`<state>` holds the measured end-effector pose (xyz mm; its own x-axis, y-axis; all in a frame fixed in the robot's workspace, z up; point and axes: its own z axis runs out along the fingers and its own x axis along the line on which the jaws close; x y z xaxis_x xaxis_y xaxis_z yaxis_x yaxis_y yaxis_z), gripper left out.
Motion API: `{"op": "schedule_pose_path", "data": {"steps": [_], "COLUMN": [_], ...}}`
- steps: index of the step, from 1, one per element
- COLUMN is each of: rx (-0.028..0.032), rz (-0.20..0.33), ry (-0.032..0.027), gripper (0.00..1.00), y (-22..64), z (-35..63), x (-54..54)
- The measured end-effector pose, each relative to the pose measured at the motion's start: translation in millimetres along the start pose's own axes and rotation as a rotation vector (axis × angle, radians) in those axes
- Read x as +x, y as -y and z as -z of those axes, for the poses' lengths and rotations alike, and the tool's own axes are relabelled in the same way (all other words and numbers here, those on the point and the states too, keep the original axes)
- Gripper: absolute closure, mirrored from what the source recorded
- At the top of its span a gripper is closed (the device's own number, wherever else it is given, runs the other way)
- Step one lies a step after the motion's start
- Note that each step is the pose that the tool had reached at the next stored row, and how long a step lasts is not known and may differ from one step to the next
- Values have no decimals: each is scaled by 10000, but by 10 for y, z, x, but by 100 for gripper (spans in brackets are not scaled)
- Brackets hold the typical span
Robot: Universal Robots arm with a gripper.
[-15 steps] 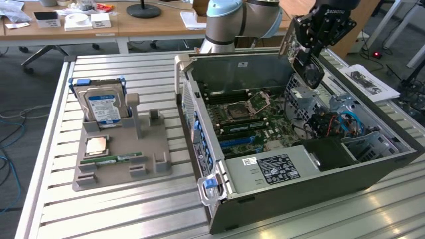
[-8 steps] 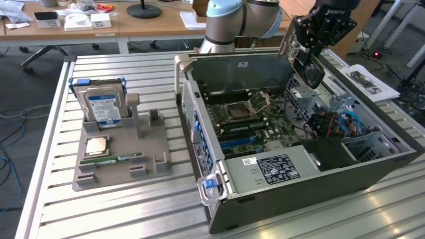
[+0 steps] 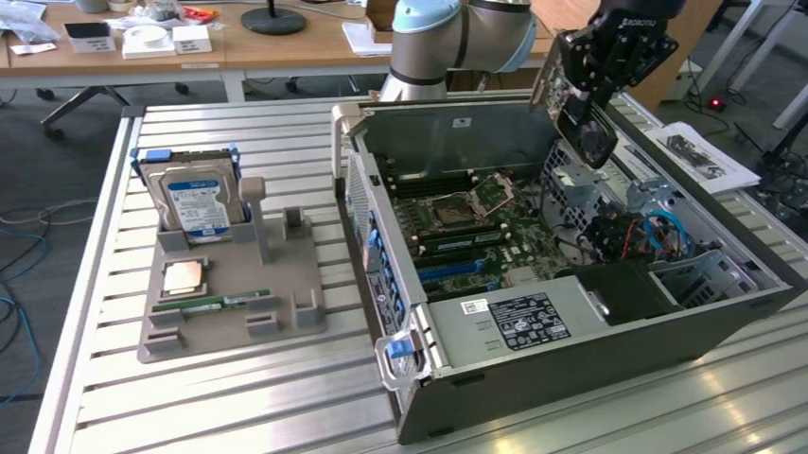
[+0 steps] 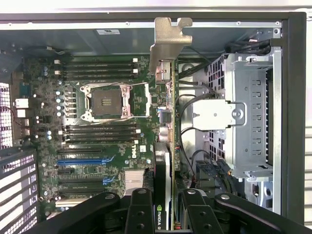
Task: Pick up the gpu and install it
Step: 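Insert the gpu into the slot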
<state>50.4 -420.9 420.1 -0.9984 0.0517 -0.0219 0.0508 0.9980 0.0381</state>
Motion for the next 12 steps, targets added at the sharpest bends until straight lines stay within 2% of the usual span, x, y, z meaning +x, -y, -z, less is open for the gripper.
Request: {"op": "schedule_pose_path", "data": {"steps": [5,12], "rx": [0,-14], "rz": [27,743], "ry": [-1,-28], "gripper": [73,73], "y": [0,0], "z": [0,-3], "x": [0,0]}}
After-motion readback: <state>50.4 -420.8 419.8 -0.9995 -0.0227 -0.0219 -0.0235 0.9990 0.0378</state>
